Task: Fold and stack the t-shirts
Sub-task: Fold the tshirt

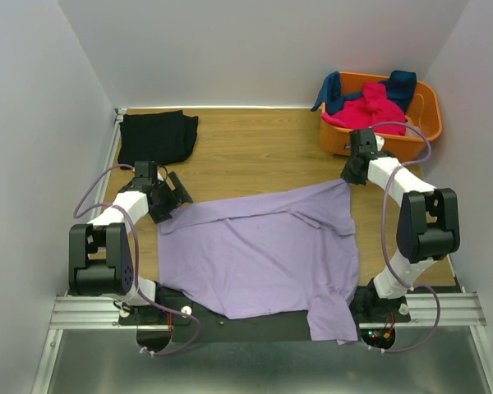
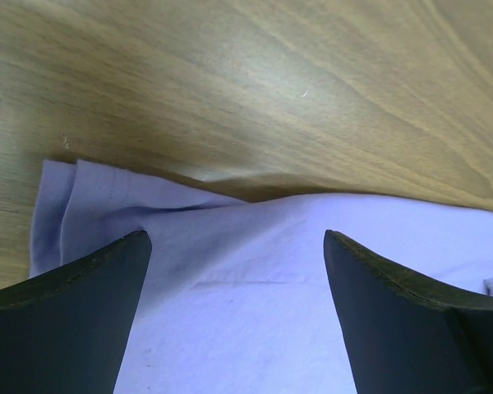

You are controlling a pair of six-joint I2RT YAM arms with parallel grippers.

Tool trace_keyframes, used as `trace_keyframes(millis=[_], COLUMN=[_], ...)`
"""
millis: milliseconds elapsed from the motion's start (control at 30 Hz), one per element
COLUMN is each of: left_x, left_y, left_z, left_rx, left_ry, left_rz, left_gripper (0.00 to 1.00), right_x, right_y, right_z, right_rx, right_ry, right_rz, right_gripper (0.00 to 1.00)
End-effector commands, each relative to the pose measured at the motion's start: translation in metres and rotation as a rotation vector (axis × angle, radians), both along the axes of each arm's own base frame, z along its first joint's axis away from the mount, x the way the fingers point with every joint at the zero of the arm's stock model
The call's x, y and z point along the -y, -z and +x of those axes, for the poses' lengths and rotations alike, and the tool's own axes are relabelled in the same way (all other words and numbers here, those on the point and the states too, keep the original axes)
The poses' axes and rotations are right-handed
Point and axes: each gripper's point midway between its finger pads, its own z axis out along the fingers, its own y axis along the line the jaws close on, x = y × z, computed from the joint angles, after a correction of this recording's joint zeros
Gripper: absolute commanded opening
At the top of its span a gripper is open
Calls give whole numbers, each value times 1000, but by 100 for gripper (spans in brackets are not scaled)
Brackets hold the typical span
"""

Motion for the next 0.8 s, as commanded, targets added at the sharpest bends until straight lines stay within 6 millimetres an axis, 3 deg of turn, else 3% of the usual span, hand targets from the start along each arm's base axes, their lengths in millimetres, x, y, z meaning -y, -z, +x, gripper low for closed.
trace_keyframes(millis=[0, 267, 500, 767], left_x=[4, -9, -8, 2], left_y=[4, 15, 0, -9], left_z=[3, 24, 72, 131], left_rx=[13, 31, 106, 176], left_ry=[18, -16, -5, 64], left_rz=[-10, 53, 49, 27], left_gripper=[98, 98, 98, 99], right_x=[13, 28, 50, 59], right_y=[-35, -49, -58, -57], right_z=[11, 11, 6, 10], right_rx=[110, 127, 131, 126], right_ry=[63, 106, 158, 184], right_rz=[-37, -107, -143, -145], right_gripper=[1, 0, 1, 0])
